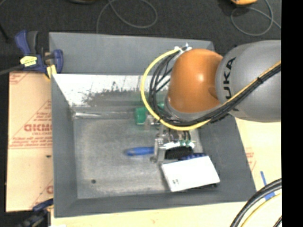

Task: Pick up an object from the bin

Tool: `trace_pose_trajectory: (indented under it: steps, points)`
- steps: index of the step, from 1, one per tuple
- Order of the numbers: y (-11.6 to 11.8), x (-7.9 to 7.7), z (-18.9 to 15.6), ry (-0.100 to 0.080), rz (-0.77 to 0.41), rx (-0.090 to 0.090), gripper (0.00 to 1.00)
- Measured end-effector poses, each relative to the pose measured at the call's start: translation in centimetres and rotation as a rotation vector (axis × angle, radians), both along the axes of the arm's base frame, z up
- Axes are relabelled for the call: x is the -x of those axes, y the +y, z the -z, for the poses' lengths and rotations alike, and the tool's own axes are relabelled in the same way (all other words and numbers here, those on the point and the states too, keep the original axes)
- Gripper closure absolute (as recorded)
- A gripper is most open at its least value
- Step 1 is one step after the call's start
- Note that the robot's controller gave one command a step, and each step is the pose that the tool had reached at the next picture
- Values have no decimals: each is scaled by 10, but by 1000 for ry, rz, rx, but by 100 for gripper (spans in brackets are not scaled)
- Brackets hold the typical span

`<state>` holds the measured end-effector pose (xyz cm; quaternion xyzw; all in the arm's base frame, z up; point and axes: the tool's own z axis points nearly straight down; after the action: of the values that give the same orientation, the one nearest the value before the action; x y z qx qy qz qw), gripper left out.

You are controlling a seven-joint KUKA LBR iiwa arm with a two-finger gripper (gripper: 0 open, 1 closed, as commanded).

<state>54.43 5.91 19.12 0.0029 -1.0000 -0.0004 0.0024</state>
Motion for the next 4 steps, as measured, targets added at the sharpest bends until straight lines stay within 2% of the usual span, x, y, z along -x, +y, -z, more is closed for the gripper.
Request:
trace_pose_trajectory:
  steps: [1,2,3,4]
  points:
    - [0,-1,-4,-6,2,0,0]
    - [-52,-18,62,-14,8,1,0]
    - [-74,-22,81,-1,-62,2,0]
    - [-118,-28,60,-10,-61,1,0]
